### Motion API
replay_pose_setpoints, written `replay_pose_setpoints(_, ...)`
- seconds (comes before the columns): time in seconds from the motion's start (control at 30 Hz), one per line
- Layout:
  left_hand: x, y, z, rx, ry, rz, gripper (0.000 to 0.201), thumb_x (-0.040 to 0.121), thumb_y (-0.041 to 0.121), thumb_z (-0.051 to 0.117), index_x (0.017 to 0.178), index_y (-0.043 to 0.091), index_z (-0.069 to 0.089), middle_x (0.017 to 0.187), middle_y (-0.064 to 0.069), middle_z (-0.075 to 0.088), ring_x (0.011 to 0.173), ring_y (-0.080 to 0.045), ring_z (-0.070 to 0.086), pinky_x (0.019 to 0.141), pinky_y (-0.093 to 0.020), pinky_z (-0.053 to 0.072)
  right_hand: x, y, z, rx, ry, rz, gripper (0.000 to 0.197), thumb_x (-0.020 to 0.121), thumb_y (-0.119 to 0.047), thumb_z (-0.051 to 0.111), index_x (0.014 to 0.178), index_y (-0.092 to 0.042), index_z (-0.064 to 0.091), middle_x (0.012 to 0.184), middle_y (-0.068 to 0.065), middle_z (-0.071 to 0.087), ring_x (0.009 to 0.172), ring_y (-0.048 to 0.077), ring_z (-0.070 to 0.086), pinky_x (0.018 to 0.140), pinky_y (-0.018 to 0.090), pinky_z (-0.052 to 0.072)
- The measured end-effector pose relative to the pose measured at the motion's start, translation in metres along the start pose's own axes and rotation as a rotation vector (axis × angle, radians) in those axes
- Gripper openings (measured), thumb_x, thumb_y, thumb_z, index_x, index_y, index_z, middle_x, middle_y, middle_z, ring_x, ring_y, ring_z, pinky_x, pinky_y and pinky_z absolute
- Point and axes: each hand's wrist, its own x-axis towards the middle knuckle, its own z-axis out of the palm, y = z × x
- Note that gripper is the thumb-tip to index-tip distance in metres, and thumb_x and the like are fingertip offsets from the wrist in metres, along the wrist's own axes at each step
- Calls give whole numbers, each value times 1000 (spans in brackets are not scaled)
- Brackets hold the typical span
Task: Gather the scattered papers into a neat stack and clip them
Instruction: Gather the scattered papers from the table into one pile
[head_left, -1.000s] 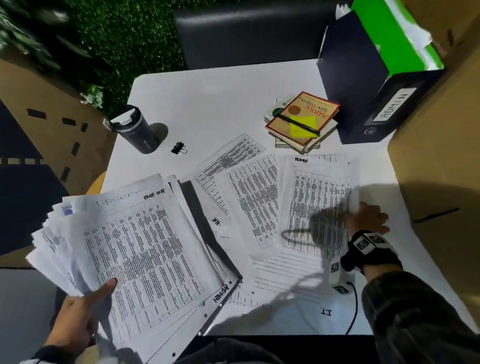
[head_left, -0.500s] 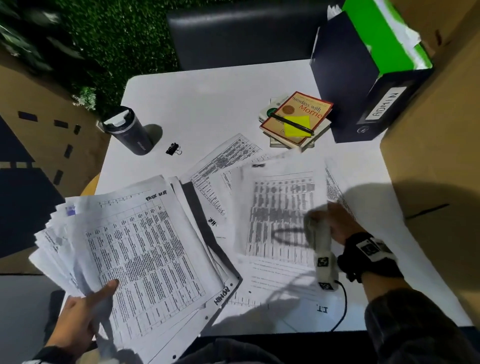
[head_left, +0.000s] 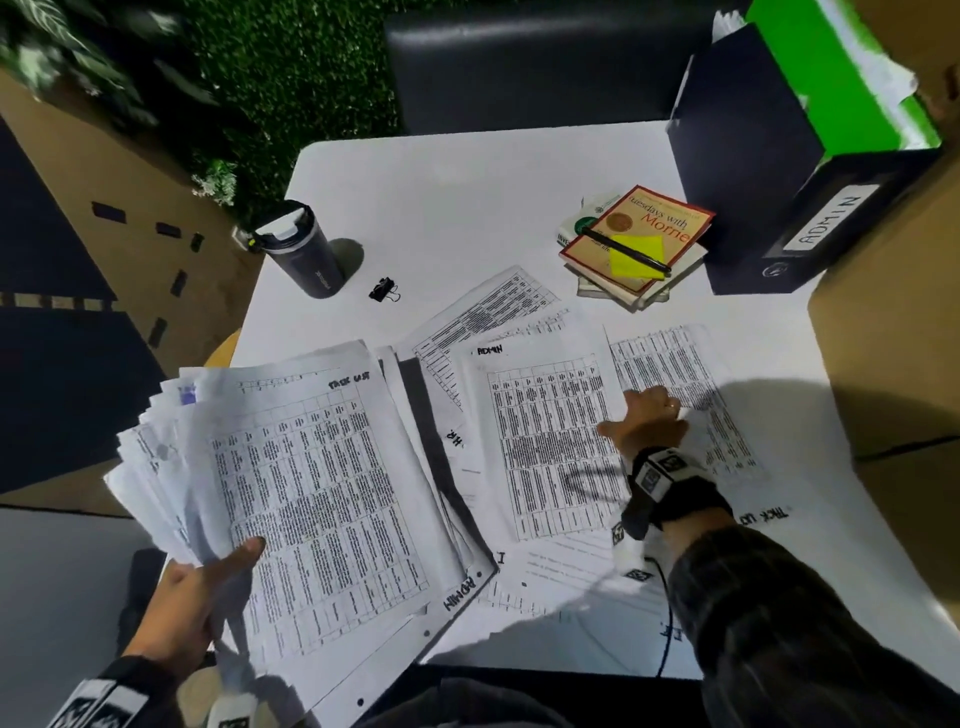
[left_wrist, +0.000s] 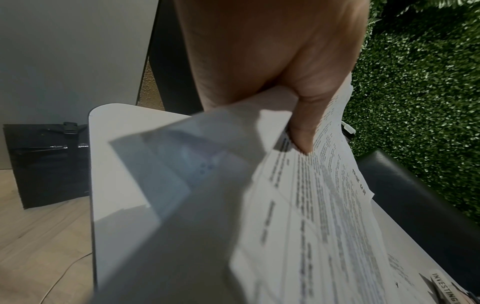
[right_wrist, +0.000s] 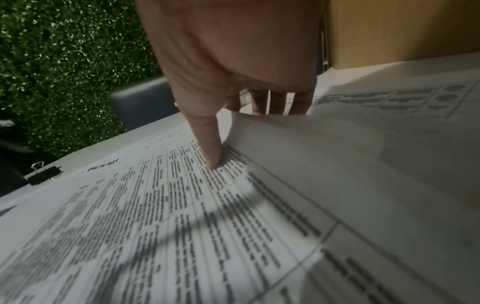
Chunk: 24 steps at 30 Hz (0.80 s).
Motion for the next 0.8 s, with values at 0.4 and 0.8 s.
replay_pose_setpoints(0.4,24,-10,-9,-33,-14,-31,36,73,22,79,62,-5,57,57,-12,46,55,-20,39,53,-28,30,-17,-7,-16,712,147,-426,12,80,2,66,80,-6,58,74,10,59,68,20,56,57,26,41)
replay_pose_setpoints(0.8,58,47,29,-73,-115,14,27,80,8,72,58,3,58,47,-2,48,40,-12,38,42,-16,31,-85,-81,-42,1384,-104,-421,47,81,12,61,113,-22,54,106,-5,67,89,-1,67,87,21,50)
